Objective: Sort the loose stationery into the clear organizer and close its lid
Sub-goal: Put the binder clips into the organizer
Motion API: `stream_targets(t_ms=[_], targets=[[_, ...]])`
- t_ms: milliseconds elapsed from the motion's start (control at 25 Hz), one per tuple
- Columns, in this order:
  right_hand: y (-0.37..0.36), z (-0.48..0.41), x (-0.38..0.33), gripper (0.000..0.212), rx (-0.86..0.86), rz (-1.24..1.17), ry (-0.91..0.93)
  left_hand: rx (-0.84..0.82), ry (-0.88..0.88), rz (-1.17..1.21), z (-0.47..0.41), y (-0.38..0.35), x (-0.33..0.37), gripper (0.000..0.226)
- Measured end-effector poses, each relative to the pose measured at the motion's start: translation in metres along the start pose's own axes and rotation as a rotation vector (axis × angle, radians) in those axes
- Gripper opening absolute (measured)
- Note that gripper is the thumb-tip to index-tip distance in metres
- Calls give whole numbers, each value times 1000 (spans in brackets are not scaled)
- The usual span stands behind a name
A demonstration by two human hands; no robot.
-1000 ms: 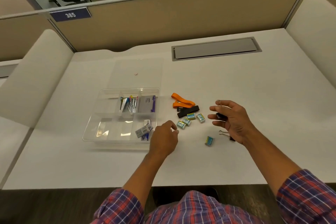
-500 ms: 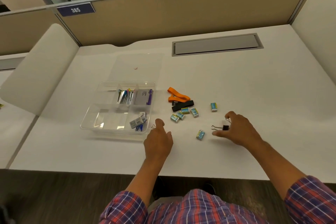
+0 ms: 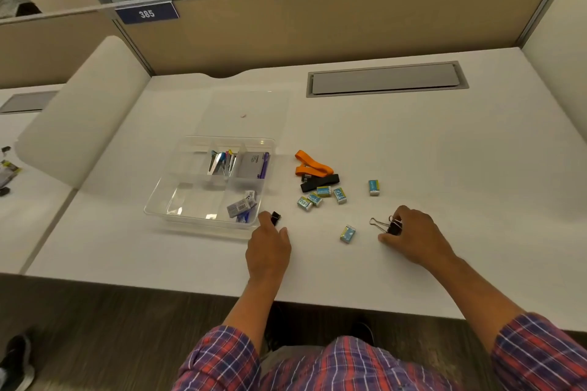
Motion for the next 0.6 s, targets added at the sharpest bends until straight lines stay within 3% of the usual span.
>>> stream_targets(t_ms=[200,440,600], targets=[[7,2,6,45,79,-147,-90,-31,-76,-102,-5,-5,6,36],[13,3,8,39,101,-256,-129,42,100,215,9,0,0,28],[11,4,4,42,97,-249,-131,80,198,375,22,-3,-7,43]])
Point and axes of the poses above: each hand's wrist, its own z-axis away from the middle knuckle, its own y-axis out of the back of the hand, x = y × z, the point moved 5 cm from there along -z, towards the middle knuckle, and after that the axes turned 3 degrees about x, right-handed, at the moved point
